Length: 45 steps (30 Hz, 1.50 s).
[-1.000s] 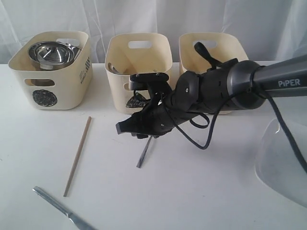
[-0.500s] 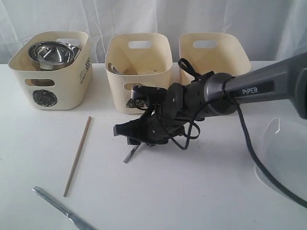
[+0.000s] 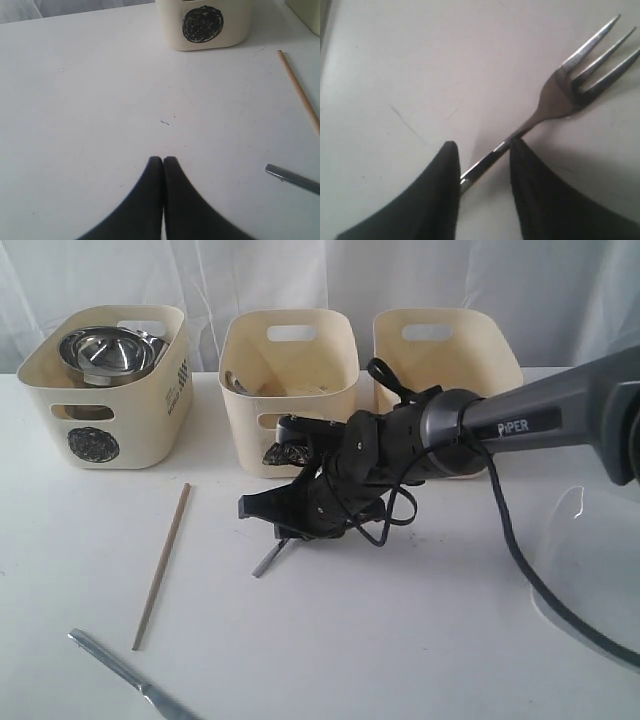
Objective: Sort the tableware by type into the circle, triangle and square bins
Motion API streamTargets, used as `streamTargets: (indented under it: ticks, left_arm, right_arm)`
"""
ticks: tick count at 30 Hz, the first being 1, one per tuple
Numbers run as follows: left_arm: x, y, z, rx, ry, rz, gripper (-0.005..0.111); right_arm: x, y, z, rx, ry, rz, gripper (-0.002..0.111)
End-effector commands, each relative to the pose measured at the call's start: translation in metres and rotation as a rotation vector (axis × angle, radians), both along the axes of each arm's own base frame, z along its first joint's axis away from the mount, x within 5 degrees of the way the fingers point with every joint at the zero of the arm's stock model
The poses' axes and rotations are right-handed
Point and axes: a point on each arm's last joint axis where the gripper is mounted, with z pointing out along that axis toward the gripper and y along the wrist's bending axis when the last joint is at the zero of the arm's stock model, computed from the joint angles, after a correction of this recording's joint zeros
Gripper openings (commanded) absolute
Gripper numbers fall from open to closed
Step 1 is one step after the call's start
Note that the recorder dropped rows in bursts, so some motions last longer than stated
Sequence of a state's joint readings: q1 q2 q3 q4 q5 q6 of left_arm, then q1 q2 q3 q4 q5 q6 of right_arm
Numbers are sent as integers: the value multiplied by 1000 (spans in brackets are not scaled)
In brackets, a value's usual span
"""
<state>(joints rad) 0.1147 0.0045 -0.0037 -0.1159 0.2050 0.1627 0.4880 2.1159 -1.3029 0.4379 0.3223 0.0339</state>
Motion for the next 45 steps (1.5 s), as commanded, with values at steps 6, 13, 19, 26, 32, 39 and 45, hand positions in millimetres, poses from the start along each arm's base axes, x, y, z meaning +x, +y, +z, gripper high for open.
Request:
streamTargets:
  ticks: [6,13,19,26,32,39,45]
  left_arm:
    - [0,0,-1,-3,-4,0,0]
    - [0,0,-1,-3,-4,0,0]
    - [0,0,-1,-3,-4,0,0]
    - [0,0,-1,-3,-4,0,0]
    - [0,0,-1,-3,-4,0,0]
    - [0,0,-1,-3,-4,0,0]
    - [0,0,-1,-3,-4,0,0]
  right_arm:
    - [-22,-5,-24,-72,242,62,0]
    - [-33,-6,3,-69,305,102,0]
    - [-32,-6,39,-55,177,194,0]
    - [-11,2,58,-145,-129,480,23]
    - [13,12,56,-285,-355,740,65]
    - [20,16,28,-501,-501,1215,67]
    - [22,11,11,-619,-506,1381,67]
